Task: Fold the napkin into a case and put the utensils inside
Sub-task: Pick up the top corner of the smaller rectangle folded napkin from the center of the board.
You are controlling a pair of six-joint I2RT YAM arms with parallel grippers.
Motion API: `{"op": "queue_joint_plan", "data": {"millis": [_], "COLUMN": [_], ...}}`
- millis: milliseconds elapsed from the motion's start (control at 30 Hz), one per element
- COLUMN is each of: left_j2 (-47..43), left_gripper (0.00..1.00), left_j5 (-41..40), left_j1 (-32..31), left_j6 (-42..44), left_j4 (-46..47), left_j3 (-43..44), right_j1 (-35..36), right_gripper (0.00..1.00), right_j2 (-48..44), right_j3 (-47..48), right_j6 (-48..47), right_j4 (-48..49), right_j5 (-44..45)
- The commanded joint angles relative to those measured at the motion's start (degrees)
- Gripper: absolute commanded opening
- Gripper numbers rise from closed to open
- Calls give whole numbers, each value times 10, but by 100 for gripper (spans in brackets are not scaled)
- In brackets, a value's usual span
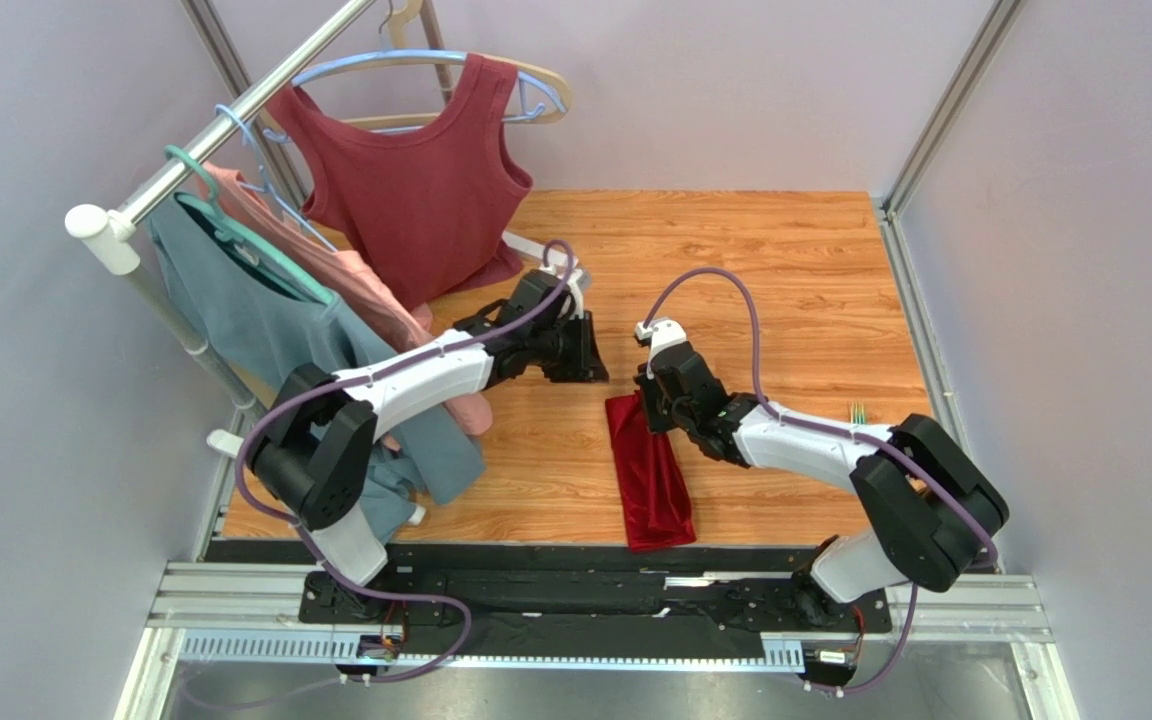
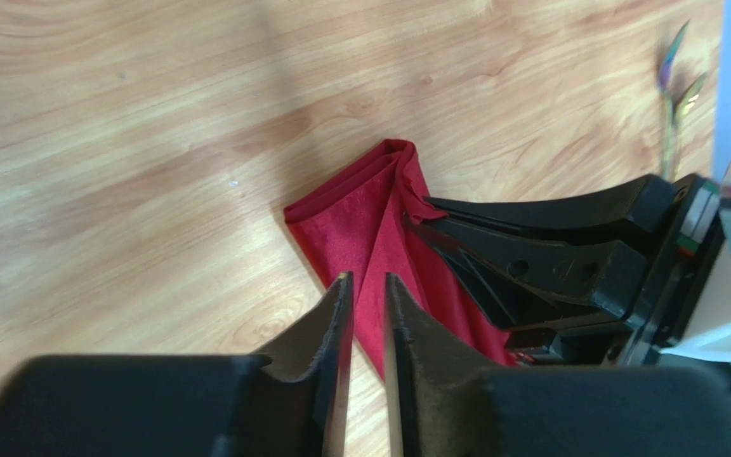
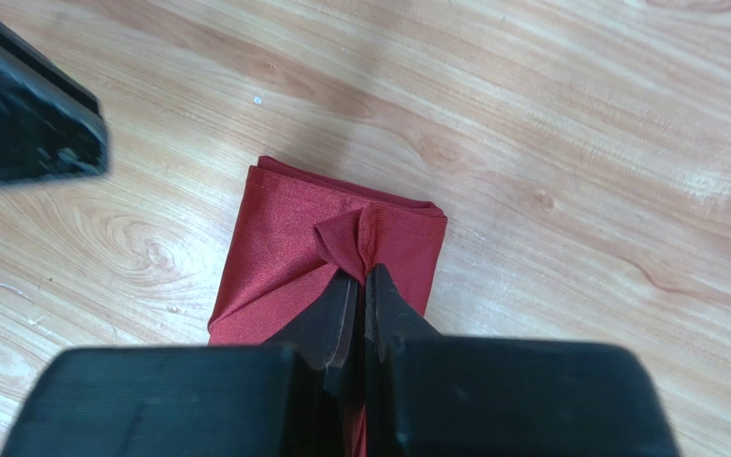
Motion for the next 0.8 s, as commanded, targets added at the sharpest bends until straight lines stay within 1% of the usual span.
{"op": "queue_joint_plan", "data": {"millis": [0,100,133,200,233,300,433,633,667,700,733,767], "left_j2": [30,50,53,64,67,77,94,94,82,72,62,41], "left_gripper": [30,35,37,42,45,48,49,44,41,36,30,28], "left_j5": [-70,-130,-138,-157,-152,-153,-175,-148,-148,-136,-136,-138], "left_j1": [-66,-99,-112,-118,-118,-121,-131,-132,-132,-132,-132,-132], "left_j6": [103,120,128,124,125,127,126,113,108,95,91,89], "left_j4": [-6,-36,-36,-39,-36,-23,-34,-6,13,31,53,88], "left_j3": [12,38,43,46,46,44,57,43,33,18,-16,-32], "right_j1": [-7,-8,-9,-14,-14,-15,-17,-21,-23,-25,-26,-28], "right_gripper": [0,0,0,0,0,0,0,0,0,0,0,0], "right_j2": [-13,-11,-11,-15,-15,-17,-17,-11,-10,-11,-12,-17], "right_j3": [7,10,10,9,9,9,9,17,17,16,16,11], "right_j6": [22,23,26,30,32,37,42,56,59,61,63,67], "right_j4": [-8,-10,-10,-11,-26,-28,-32,-41,-42,-42,-41,-40], "right_j5": [-10,-9,-10,-20,-25,-31,-37,-51,-52,-54,-55,-55]}}
